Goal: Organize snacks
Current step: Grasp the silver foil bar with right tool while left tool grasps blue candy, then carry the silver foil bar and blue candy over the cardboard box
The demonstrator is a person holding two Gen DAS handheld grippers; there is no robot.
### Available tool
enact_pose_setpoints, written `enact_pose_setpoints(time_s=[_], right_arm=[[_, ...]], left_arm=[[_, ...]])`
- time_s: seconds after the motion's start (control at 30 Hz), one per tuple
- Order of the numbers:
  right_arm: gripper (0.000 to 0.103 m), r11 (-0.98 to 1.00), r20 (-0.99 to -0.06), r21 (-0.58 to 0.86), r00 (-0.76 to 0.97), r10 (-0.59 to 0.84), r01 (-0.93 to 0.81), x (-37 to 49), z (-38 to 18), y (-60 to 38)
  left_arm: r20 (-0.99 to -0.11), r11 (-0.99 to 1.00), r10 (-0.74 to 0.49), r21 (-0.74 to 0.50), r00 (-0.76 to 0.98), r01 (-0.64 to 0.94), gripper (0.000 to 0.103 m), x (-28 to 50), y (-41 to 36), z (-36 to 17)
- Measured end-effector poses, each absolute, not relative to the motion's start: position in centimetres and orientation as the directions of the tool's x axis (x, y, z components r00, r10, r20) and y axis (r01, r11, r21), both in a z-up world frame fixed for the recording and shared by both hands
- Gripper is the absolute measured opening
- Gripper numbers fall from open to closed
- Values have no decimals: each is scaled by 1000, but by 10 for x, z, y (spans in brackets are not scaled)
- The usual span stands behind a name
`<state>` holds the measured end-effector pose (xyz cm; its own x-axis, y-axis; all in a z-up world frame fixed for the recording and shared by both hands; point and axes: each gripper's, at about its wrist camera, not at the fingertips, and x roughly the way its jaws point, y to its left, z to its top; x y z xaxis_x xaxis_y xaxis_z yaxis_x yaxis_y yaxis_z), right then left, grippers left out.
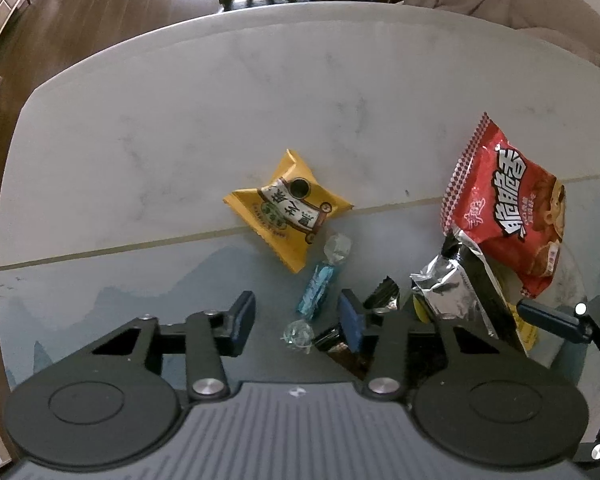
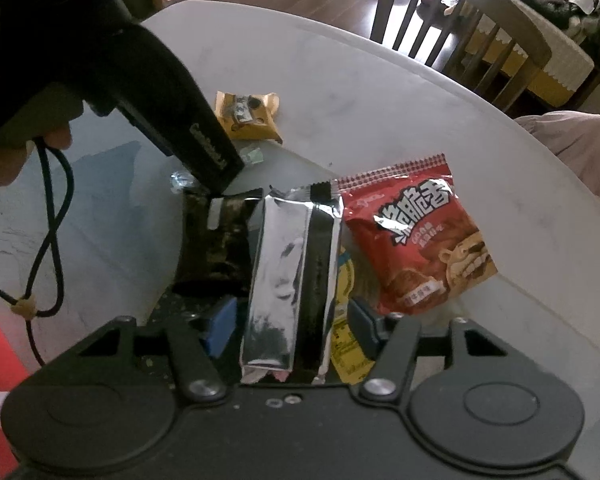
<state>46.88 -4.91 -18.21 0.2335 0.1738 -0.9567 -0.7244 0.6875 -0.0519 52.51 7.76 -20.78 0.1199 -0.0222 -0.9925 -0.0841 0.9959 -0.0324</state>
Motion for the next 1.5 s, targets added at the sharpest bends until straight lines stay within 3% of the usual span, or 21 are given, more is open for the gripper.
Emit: enact_pose_setpoints(time_s=[0.13, 0.27, 0.4, 0.93, 1.5], right_arm=[[53, 693, -957, -52, 234, 170, -719, 469, -186, -47], [44, 700, -959, -40, 223, 173, -713, 467, -187, -49], [42, 709, -957, -34, 228, 180, -705, 467, -187, -51], [42, 760, -937, 39, 241, 254, -649, 462, -149, -77], [42, 768, -887, 59, 319, 334, -638, 416, -62, -97]], left_arm=[[-991, 998, -5, -14, 132, -66, 37, 525, 70, -209], [-989, 998, 2, -7, 149, -62, 22, 524, 65, -206], [-987, 997, -1, -12, 160, -70, 13, 522, 62, -203], [-977, 991, 5, -23, 214, -129, 12, 500, 79, -168], [-940, 990, 13, -36, 340, -136, 12, 440, 85, -54]])
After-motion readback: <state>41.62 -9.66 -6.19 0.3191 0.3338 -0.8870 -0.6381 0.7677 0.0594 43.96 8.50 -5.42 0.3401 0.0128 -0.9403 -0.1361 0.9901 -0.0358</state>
